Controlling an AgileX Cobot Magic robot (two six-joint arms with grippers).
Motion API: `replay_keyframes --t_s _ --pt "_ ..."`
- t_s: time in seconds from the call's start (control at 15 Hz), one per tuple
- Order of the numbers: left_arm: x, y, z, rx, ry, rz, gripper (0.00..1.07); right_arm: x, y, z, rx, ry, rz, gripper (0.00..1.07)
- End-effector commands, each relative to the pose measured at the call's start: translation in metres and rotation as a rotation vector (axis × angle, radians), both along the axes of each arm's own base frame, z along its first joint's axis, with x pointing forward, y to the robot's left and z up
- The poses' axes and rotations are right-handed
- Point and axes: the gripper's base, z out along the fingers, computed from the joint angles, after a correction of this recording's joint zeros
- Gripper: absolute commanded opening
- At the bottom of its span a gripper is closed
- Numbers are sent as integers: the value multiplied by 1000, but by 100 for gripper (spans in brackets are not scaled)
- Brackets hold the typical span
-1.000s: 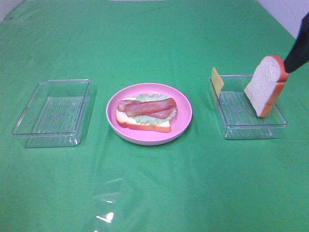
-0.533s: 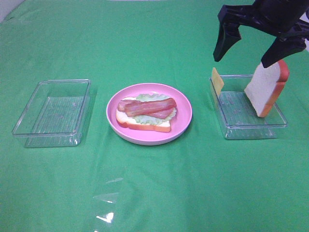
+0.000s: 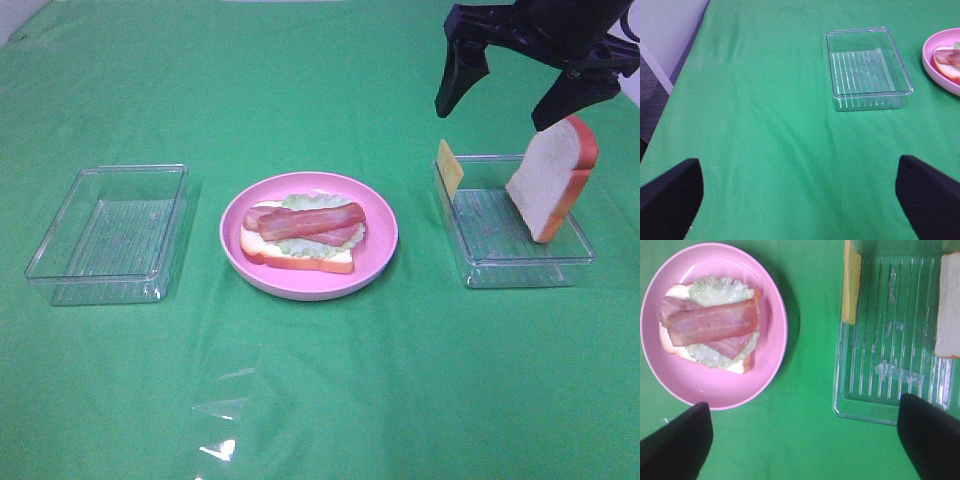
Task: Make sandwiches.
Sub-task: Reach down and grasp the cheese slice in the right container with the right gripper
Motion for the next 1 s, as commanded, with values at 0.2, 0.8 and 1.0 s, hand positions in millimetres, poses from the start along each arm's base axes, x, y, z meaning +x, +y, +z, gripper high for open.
replay_keyframes --t_s 0.2,0.8,1.0 --pt "-2 0 -1 -8 -17 -5 97 49 11 -20 -12 44 6 96" --pt "-2 0 -1 -8 -17 -5 97 111 14 -90 -75 165 19 96" --pt "-2 0 -1 -8 -17 -4 97 115 -1 -106 -69 217 -16 94"
